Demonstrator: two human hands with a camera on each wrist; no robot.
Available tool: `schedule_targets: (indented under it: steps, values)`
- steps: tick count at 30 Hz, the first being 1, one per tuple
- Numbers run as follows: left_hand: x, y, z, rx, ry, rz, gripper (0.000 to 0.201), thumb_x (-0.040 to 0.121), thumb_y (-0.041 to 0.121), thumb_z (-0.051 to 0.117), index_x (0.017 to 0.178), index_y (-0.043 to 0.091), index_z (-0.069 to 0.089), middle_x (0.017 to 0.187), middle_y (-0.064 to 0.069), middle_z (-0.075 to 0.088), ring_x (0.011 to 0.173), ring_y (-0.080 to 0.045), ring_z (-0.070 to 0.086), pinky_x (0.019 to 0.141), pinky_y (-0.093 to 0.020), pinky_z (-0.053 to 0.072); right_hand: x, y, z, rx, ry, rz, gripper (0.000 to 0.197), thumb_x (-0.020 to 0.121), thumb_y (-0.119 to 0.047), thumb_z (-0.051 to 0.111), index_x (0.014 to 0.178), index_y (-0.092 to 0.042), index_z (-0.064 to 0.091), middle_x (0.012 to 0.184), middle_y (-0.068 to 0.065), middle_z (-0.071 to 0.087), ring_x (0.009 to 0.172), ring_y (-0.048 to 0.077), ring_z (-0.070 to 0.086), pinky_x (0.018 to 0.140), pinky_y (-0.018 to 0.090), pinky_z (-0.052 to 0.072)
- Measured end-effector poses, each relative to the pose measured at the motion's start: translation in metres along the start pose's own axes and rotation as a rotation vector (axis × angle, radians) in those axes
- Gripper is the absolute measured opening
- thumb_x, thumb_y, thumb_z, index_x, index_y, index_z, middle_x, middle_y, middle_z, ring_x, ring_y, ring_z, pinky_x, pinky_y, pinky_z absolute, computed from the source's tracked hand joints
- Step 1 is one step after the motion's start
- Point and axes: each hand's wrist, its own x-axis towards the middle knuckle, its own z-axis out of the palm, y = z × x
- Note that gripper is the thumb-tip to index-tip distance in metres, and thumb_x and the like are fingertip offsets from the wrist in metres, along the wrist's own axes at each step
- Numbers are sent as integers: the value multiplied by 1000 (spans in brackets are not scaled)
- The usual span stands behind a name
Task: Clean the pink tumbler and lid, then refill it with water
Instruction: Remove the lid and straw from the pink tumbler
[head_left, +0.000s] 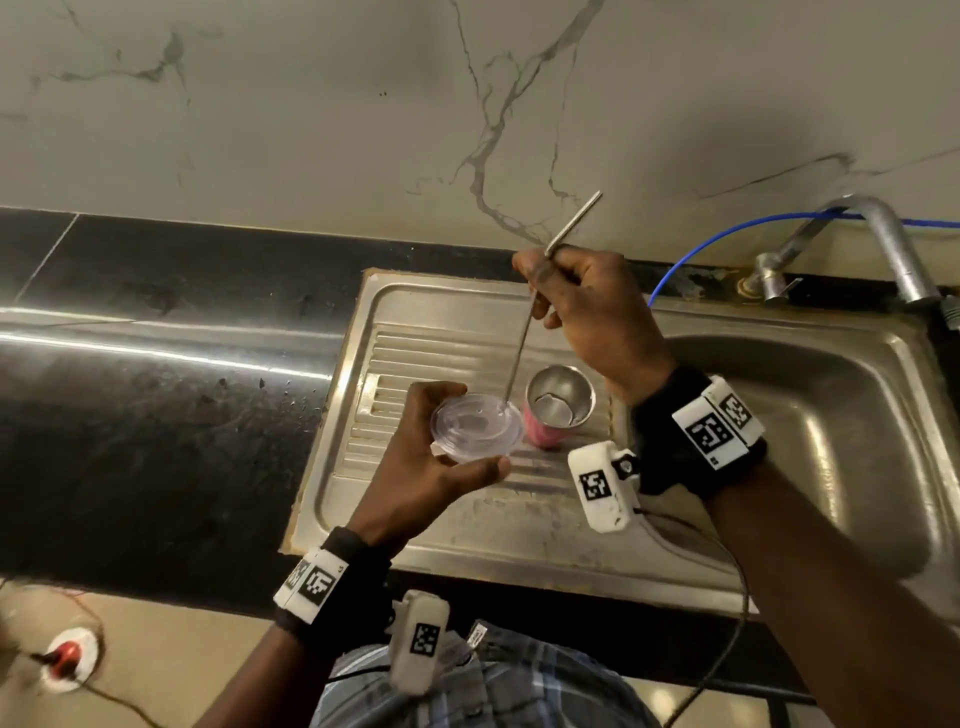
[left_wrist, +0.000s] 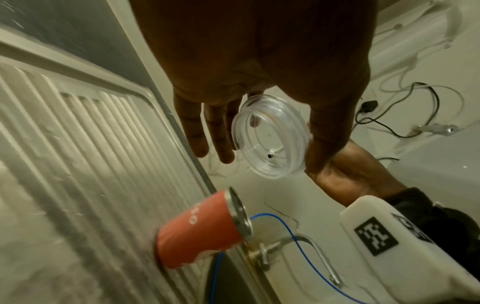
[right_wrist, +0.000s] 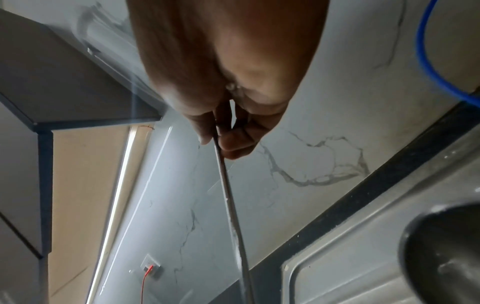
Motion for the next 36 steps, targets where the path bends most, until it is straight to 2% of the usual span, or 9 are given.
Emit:
schedule_targets:
  steps: [4, 6, 9, 13, 17, 22, 27, 31, 36]
  values:
    - [-13, -19, -37, -26, 90, -48, 78, 71, 9, 97, 133, 22, 51, 128, 7, 64, 110, 6, 65, 85, -7, 51, 16, -1, 49, -6, -100, 20, 36, 104, -29, 61, 88, 2, 71, 68, 3, 64, 64, 12, 61, 64, 36, 56]
    - [-13, -29, -55, 4, 104, -76, 79, 70, 11, 98, 132, 24, 51, 129, 6, 64, 112, 3, 64, 90, -12, 51, 22, -3, 77, -12, -132, 24, 38, 104, -30, 60, 86, 2, 69, 66, 2, 62, 63, 13, 60, 69, 42, 58]
    - [-14, -46, -75, 71, 95, -123, 80, 67, 20, 102, 127, 31, 50, 130, 6, 65, 115, -2, 66, 102, -28, 52, 36, -7, 109, -47, -150, 7, 39, 105, -29, 57, 84, 2, 67, 65, 3, 58, 62, 14, 58, 73, 47, 57]
    - [-19, -67, -94, 67, 158, -179, 81, 66, 24, 103, 128, 32, 50, 128, 10, 65, 113, 0, 66, 102, -29, 53, 61, 8, 146, -102, -207, 65, 38, 103, -29, 61, 90, 5, 69, 73, 13, 67, 66, 19, 64, 77, 52, 60]
    - [-24, -78, -109, 54, 175, -211, 81, 68, 22, 101, 129, 28, 49, 126, 10, 63, 106, 9, 65, 96, -24, 52, 74, 45, 175, -202, -238, 176, 28, 97, -25, 70, 83, -1, 72, 80, 13, 75, 74, 23, 75, 80, 46, 62]
    - [-24, -89, -117, 66, 152, -223, 80, 68, 27, 100, 128, 28, 47, 124, 13, 62, 105, 14, 63, 89, -15, 49, 77, 87, 203, -346, -261, 333, 30, 92, -28, 78, 82, 1, 76, 70, 7, 76, 65, 11, 74, 70, 26, 57]
    - [-21, -95, -120, 52, 153, -231, 78, 69, 27, 99, 128, 27, 48, 123, 14, 62, 106, 13, 63, 86, -11, 52, 69, 118, 232, -393, -297, 471, 20, 85, -18, 78, 80, 1, 76, 60, 5, 74, 65, 14, 76, 77, 37, 64]
    - [-21, -100, -124, 41, 156, -246, 77, 67, 32, 98, 126, 30, 48, 124, 14, 62, 107, 12, 64, 90, -17, 51, 63, 130, 251, -367, -296, 539, 22, 79, -12, 83, 83, 7, 73, 65, 13, 75, 59, 23, 76, 69, 46, 66]
    - [-23, -103, -130, 26, 153, -261, 82, 65, 38, 96, 130, 28, 47, 127, 13, 60, 107, 13, 62, 91, -19, 51, 61, 135, 261, -406, -286, 552, 16, 77, -9, 82, 81, 3, 71, 67, 13, 74, 58, 22, 76, 66, 46, 66]
